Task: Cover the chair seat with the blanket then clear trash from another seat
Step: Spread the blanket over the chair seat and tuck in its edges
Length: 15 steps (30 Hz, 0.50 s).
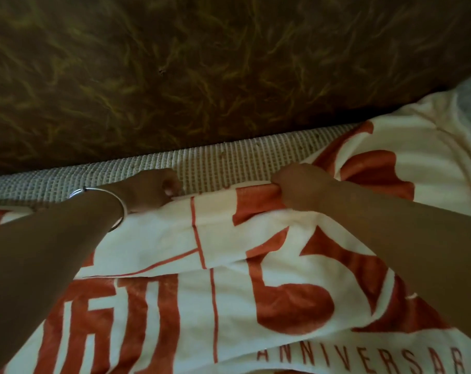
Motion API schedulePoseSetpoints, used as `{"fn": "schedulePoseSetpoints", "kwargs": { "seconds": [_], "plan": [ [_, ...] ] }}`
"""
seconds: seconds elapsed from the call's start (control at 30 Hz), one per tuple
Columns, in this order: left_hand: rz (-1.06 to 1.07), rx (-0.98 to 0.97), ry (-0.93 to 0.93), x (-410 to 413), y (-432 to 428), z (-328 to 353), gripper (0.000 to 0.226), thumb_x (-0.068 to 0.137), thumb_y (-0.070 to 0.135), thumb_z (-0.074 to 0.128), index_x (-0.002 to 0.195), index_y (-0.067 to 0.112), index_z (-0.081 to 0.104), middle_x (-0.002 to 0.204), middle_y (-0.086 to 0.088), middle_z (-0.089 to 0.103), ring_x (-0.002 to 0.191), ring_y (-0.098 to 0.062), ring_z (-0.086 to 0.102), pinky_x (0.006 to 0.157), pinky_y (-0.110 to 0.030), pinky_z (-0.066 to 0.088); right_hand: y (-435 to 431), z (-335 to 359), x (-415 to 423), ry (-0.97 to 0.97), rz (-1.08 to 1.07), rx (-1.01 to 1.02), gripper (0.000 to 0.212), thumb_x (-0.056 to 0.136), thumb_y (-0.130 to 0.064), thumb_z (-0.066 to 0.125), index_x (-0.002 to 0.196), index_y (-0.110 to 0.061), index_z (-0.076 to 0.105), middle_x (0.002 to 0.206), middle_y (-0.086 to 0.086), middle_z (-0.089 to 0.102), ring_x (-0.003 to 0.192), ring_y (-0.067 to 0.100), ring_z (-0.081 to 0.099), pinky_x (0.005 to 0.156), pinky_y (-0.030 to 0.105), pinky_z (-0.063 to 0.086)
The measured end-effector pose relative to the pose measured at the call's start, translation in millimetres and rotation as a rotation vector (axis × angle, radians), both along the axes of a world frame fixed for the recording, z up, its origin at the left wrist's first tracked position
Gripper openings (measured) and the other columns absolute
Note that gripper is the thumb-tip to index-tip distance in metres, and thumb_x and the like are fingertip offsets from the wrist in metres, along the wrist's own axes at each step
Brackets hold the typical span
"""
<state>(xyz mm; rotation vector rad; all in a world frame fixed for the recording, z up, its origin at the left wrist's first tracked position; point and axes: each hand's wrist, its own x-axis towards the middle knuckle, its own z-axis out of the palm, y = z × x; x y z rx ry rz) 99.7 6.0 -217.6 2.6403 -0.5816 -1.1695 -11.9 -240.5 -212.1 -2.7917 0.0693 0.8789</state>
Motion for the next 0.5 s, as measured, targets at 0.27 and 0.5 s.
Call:
{"fn": "schedulePoseSetpoints", "kwargs": {
  "seconds": [0.27,0.5],
  "plan": [
    [-0.244,-0.040,0.078,-37,-19,11,0.078,0.072,0.033,0.076,0.137,0.024,0.034,0.131,0.003,0.036,0.123,-0.014,0.039,0.108,-0.030,0.035,-13,4,-4,0.076,-0.050,0.172,0.016,0.085,-0.028,0.060,0.094,-0.014,0.062,0.099,0.004,0.059,0.091,0.019,0.056,0.080,0.031,0.050],
    [-0.259,-0.153,-0.183,-57,-9,-7,0.027,0.077,0.025,0.072,0.099,0.016,0.060,0.097,0.002,0.049,0.097,-0.021,0.053,0.084,-0.033,0.046,-1,1,-17,-0.100,0.196,-0.109,0.023,0.092,-0.016,0.046,0.107,-0.009,0.062,0.113,0.011,0.057,0.104,0.026,0.053,0.082,0.033,0.043]
  ]
}}
